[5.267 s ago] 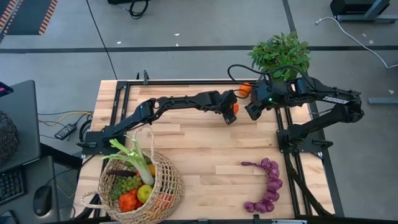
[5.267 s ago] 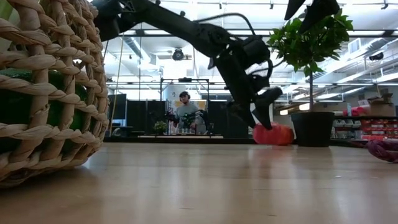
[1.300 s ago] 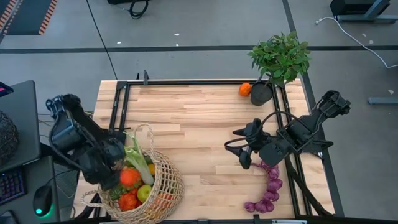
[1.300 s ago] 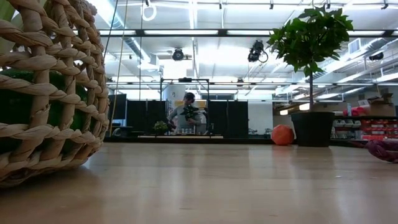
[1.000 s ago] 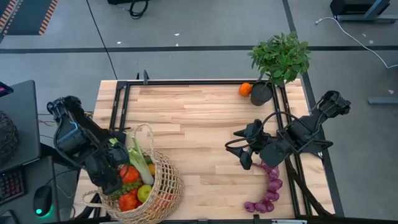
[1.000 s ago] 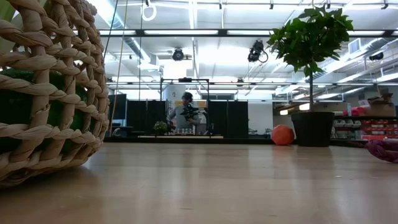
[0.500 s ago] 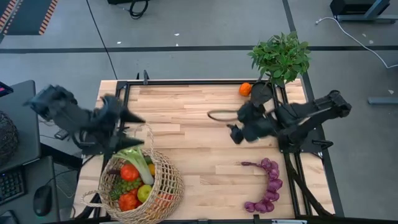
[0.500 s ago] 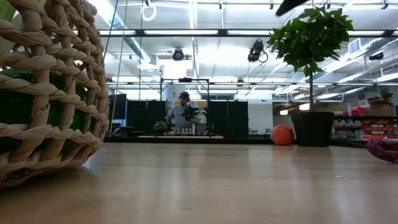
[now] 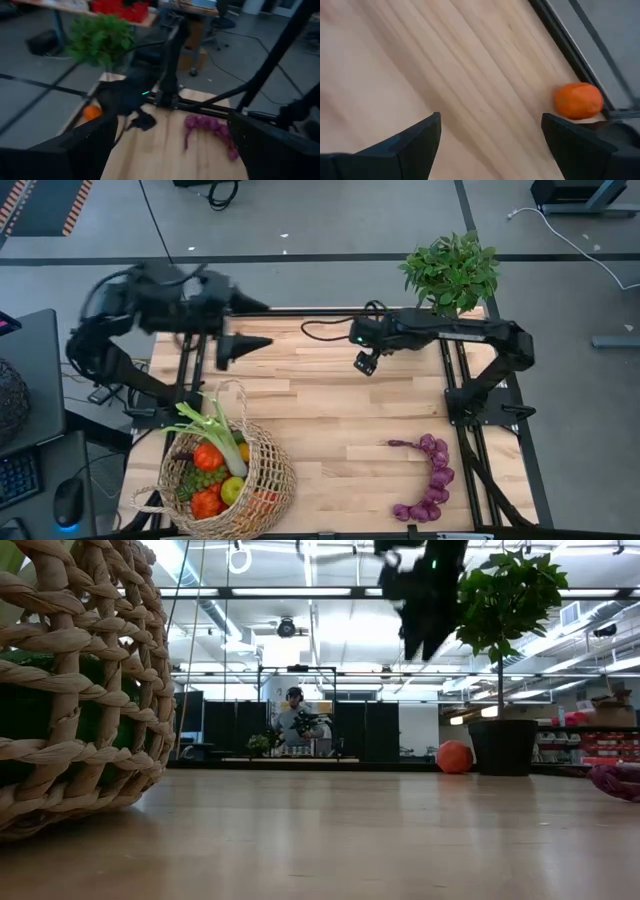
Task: Build produce basket
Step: Put the orange into the basket
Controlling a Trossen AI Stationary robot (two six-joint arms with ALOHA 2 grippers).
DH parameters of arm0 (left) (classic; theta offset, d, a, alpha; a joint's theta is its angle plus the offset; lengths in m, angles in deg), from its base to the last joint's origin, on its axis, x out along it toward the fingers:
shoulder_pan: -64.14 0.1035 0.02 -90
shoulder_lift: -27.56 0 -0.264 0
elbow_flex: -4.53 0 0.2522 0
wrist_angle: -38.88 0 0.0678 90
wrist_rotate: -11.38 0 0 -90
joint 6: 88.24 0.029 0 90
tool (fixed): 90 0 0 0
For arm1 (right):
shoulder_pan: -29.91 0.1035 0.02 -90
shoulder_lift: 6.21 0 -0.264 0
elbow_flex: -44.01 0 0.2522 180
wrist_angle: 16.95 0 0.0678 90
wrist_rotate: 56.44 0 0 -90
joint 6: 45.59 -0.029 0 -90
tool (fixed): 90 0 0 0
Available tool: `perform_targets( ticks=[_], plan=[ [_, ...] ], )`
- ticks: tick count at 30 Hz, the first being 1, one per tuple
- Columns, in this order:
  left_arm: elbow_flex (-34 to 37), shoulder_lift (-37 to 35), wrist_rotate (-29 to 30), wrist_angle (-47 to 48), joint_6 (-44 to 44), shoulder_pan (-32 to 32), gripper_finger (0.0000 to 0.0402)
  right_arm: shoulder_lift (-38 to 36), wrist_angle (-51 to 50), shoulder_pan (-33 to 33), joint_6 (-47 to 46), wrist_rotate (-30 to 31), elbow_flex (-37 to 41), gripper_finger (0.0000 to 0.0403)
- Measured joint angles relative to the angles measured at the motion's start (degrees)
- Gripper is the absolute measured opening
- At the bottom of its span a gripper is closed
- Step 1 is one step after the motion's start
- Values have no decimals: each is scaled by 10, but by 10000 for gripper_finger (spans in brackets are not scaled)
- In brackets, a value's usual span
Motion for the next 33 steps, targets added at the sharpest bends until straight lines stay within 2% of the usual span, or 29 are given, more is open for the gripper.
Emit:
perform_targets(
  ticks=[5, 11, 15, 24, 30, 33],
  plan=[
    [1, 42, -88, -25, -7, 69, 380, 50, -42, -69, 87, 4, 0, 348],
    [1, 85, -152, -118, 0, 112, 380, 85, -54, -155, 166, 6, 0, 348],
    [1, 107, -186, -187, -30, 128, 380, 95, -35, -202, 226, 7, 0, 348],
    [1, 132, -194, -238, -30, 155, 380, 112, 2, -281, 279, 2, 0, 358],
    [1, 140, -194, -257, -61, 178, 380, 118, 18, -300, 276, -35, 0, 395],
    [1, 143, -194, -261, -62, 181, 380, 118, 40, -305, 275, -38, 0, 396]
  ],
)
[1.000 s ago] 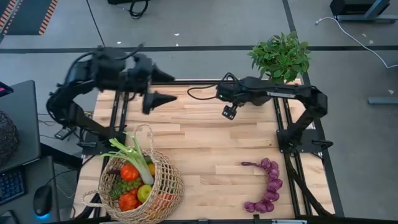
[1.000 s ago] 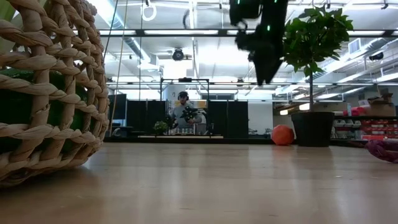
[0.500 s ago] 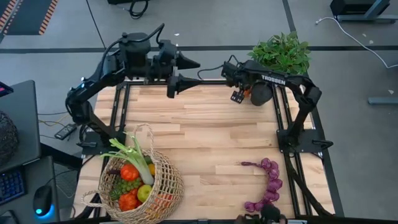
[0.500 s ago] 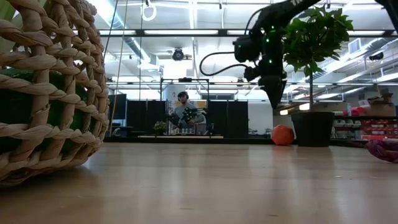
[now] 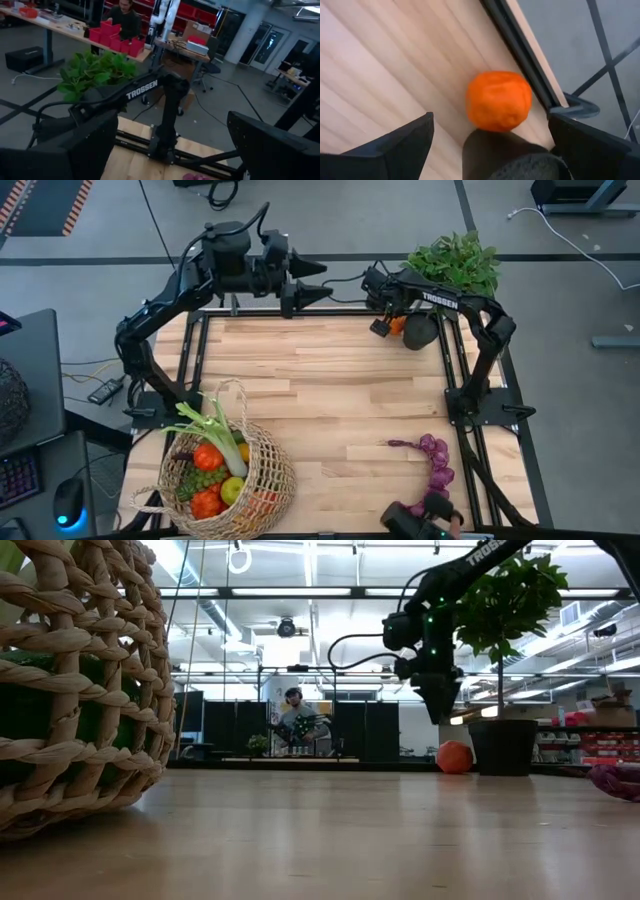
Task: Build produce basket
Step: Put the orange into the basket
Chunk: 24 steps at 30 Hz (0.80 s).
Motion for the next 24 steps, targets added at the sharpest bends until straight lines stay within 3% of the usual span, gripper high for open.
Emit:
perform_targets(
  ticks=[15, 19, 24],
  plan=[
    [2, 0, 2, 8, -23, -17, 380, 0, 41, -37, -2, -2, 72, 398],
    [2, 0, 62, 38, -6, -23, 380, 0, 62, -43, -1, -8, 85, 398],
    [2, 7, 82, 76, 21, -17, 380, 0, 82, -49, 0, -17, 99, 398]
  ],
)
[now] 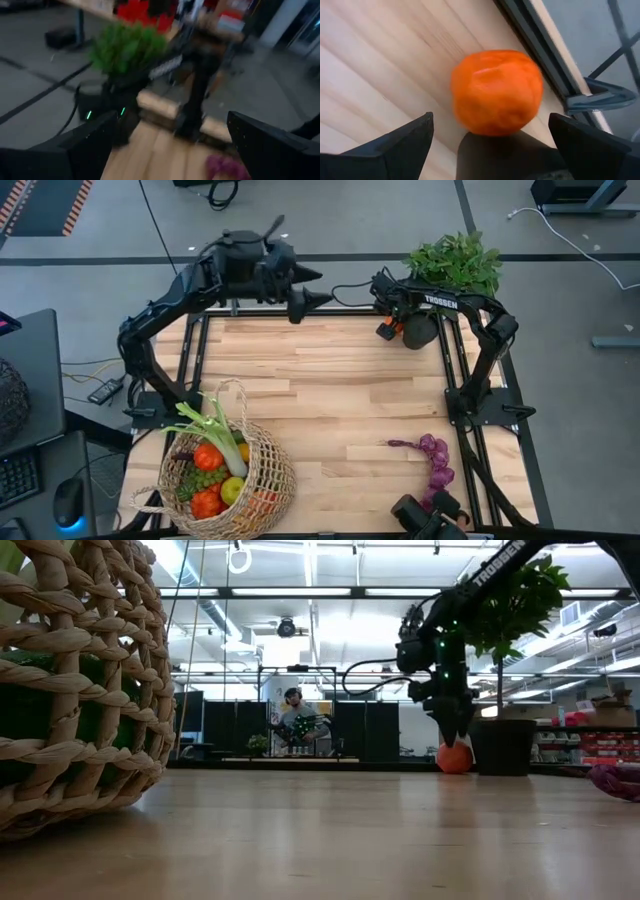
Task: Build produce basket
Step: Put the orange into the basket
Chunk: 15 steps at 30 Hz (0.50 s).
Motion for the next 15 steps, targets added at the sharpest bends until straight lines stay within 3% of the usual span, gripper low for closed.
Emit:
perform_targets(
  ticks=[5, 15],
  plan=[
    [0, 26, 35, 67, 23, 2, 380, 0, 18, -3, 0, -7, 14, 397],
    [1, 58, 35, 109, -20, 5, 380, 0, 45, -5, 28, 0, 17, 397]
  ],
)
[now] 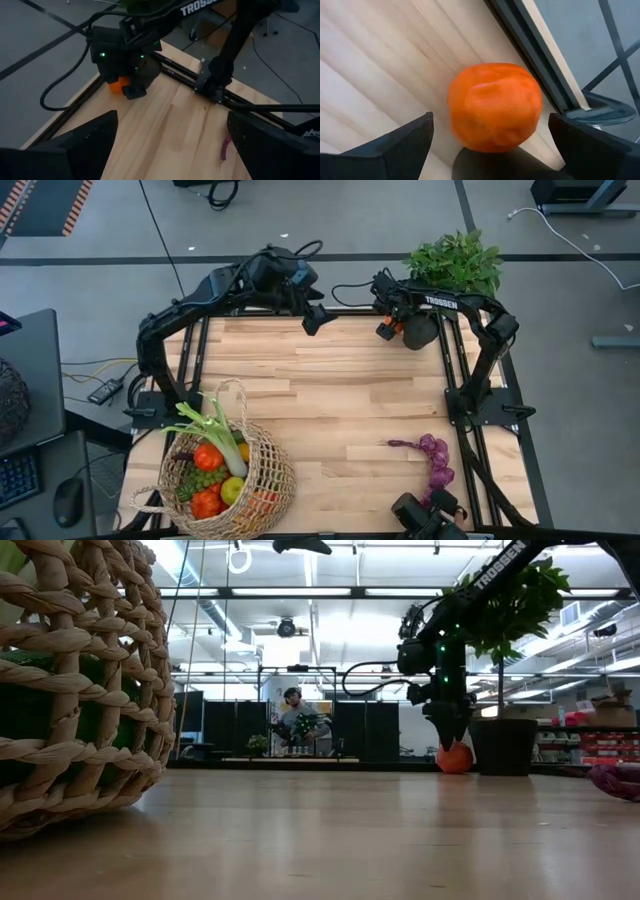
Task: Build produce basket
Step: Put the orange into the basket
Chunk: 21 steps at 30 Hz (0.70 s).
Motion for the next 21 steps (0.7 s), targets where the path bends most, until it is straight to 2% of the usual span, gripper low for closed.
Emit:
perform_targets(
  ticks=[15, 21],
  plan=[
    [0, 0, 0, -1, -16, 0, 380, 0, 0, -3, 114, 14, 0, 357],
    [0, 0, 0, 14, -18, -7, 380, 0, 5, -4, 117, 16, 0, 351]
  ],
)
